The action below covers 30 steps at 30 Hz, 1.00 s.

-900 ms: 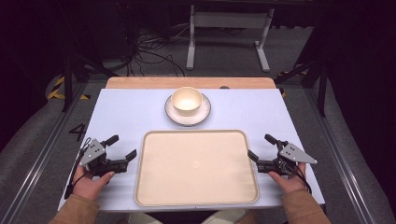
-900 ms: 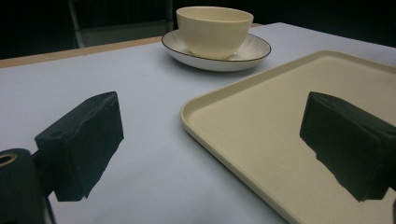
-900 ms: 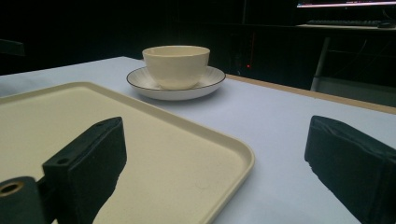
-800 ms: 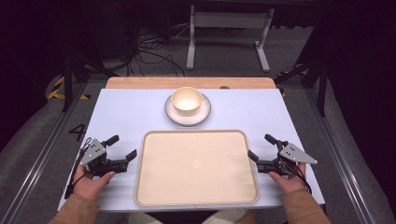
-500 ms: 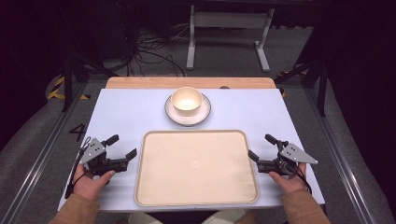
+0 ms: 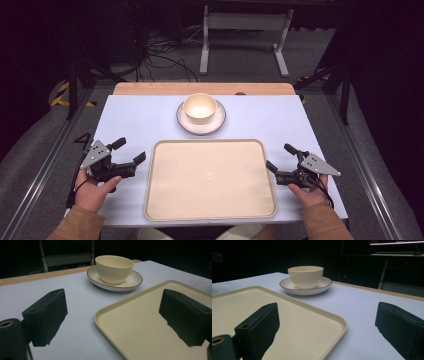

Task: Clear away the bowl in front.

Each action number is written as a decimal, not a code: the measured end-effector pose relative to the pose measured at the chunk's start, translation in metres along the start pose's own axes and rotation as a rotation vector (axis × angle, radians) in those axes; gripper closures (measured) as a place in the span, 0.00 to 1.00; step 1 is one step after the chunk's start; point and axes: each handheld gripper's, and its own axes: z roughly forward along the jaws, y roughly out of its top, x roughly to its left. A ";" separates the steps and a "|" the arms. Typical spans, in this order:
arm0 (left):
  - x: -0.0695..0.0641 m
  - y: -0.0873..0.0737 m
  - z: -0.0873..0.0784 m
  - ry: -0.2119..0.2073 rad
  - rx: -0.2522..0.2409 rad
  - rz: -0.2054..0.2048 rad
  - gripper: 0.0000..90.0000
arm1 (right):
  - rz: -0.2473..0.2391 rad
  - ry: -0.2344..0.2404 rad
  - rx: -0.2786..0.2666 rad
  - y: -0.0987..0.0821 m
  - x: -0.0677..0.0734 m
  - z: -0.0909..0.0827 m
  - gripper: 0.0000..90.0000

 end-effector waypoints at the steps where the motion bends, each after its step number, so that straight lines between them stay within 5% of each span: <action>1: 0.000 0.000 0.000 0.000 0.000 0.000 0.10 | 0.000 0.000 -0.001 0.000 0.000 0.000 0.07; 18: -0.001 0.031 0.007 -0.047 -0.004 -0.060 0.11 | 0.013 0.000 -0.005 0.000 -0.001 -0.001 0.07; 30: -0.004 0.050 0.043 -0.064 0.026 -0.016 0.11 | 0.032 0.001 -0.012 -0.001 -0.003 -0.001 0.07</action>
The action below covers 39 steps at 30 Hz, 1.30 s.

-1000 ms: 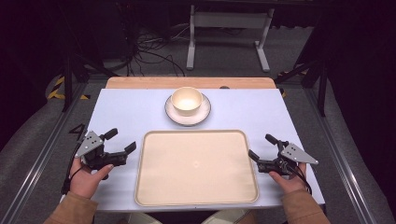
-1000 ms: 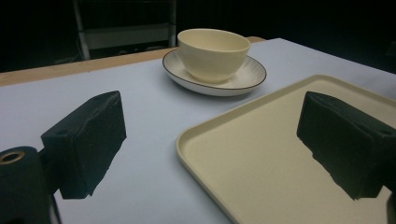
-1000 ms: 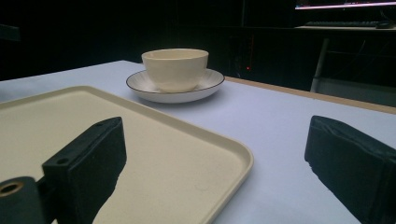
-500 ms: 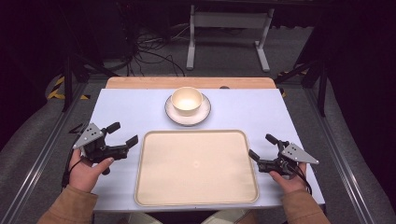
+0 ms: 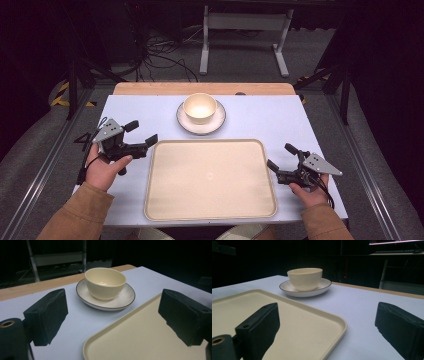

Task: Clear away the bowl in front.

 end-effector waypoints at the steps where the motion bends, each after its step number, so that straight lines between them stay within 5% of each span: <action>1: 0.000 0.001 0.002 -0.002 0.001 0.002 0.11 | 0.001 0.001 0.000 0.000 0.000 0.000 0.07; 39: 0.014 0.044 0.084 -0.001 -0.011 -0.010 0.10 | 0.001 -0.006 -0.023 -0.001 0.000 -0.002 0.07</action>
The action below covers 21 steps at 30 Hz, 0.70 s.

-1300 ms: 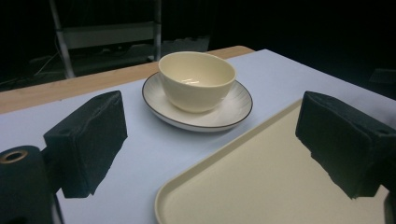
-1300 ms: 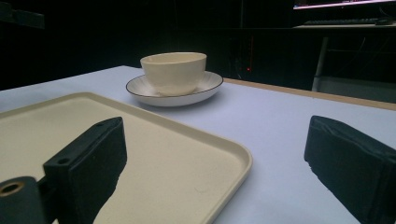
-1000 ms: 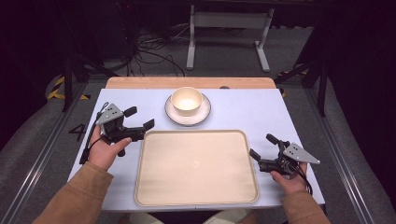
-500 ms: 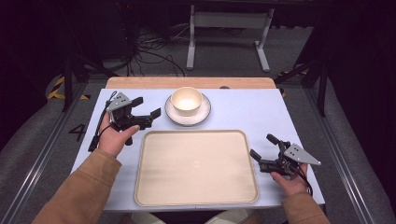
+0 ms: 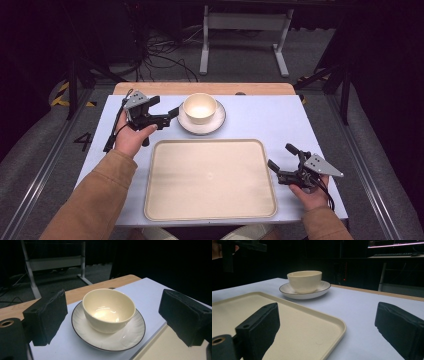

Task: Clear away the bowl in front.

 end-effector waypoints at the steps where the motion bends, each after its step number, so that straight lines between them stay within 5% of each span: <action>1: 0.000 0.001 0.002 0.000 0.003 -0.003 0.10 | 0.004 -0.001 -0.002 0.000 0.000 0.000 0.07; 21: 0.013 0.008 0.043 0.027 0.020 -0.007 0.10 | -0.014 -0.006 -0.007 0.000 0.002 0.000 0.03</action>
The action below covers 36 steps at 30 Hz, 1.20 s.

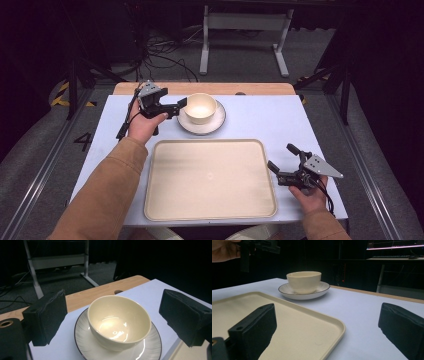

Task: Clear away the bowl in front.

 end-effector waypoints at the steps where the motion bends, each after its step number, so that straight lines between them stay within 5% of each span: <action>1: 0.001 0.001 0.003 0.002 -0.005 -0.001 0.10 | 0.000 0.001 0.001 0.000 0.000 0.000 0.03; 12: 0.005 0.006 0.015 0.030 0.036 0.006 0.15 | -0.002 0.011 0.010 0.000 0.000 0.001 0.03; 36: 0.027 -0.014 0.057 0.077 0.222 -0.107 0.28 | -0.017 0.005 0.013 0.001 0.001 0.001 0.03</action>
